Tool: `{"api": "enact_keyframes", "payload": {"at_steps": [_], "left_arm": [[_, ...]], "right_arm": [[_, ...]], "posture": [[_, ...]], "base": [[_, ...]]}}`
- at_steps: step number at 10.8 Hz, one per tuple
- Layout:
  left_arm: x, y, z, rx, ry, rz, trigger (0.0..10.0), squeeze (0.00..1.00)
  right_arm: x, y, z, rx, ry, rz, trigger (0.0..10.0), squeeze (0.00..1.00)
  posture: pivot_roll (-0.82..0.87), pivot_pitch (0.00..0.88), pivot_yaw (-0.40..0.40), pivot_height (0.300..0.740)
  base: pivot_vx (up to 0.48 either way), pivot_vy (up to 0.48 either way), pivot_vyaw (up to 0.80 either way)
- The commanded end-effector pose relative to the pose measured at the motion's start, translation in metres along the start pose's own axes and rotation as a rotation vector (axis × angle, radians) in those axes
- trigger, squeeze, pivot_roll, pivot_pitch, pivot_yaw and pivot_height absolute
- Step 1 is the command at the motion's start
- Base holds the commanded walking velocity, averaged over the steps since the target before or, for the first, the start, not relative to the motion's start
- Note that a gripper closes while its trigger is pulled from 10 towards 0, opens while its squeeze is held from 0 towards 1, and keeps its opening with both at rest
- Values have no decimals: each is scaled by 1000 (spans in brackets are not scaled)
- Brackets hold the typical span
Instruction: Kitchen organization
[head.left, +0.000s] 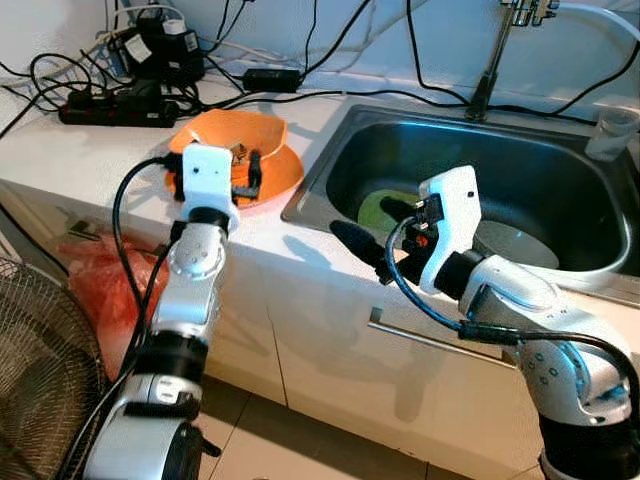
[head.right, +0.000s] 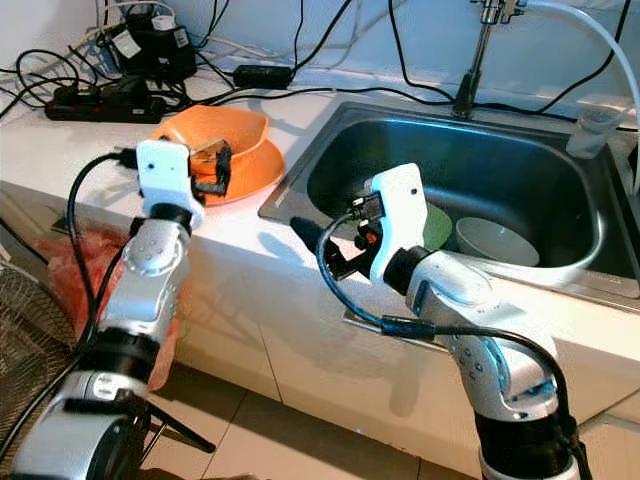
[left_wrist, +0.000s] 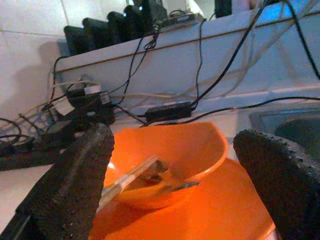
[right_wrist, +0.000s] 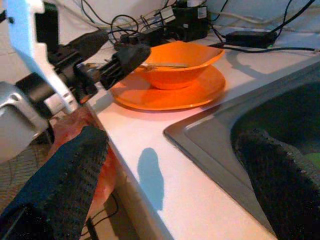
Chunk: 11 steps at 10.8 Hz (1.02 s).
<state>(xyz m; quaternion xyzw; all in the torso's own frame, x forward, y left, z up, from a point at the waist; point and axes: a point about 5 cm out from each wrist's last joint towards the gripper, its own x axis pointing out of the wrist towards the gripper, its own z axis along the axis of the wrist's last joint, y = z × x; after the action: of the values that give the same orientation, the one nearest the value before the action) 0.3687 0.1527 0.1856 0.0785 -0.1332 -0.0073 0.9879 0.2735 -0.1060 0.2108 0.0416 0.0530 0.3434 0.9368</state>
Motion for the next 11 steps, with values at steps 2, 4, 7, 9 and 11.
{"api": "enact_keyframes", "payload": {"at_steps": [2, 4, 7, 9, 11], "left_arm": [[5, -3, 0, -5, -6, -23, 10000, 0], [11, -4, -3, -19, 15, -20, 10000, 0], [13, 1, -10, -31, 38, 1, 10000, 0], [15, 1, -13, -33, 43, 0, 10000, 0], [18, 2, -12, -37, 43, 7, 10000, 0]], "right_arm": [[-3, 9, 4, 27, -16, 35, 10000, 0], [-8, 13, 3, 35, 1, 39, 10000, 0], [-14, 15, 3, 39, 17, 23, 10000, 0], [-17, 12, 7, 35, 14, 0, 10000, 0], [-24, 11, 8, 31, 22, -17, 10000, 0]], "posture": [[-107, 0, 32, 740], [-124, 0, 27, 740], [-154, 0, 12, 740], [-174, 0, 11, 740], [-192, 0, 2, 740]], "base": [[0, 0, 0], [0, 0, 0], [0, 0, 0], [0, 0, 0], [0, 0, 0]]}}
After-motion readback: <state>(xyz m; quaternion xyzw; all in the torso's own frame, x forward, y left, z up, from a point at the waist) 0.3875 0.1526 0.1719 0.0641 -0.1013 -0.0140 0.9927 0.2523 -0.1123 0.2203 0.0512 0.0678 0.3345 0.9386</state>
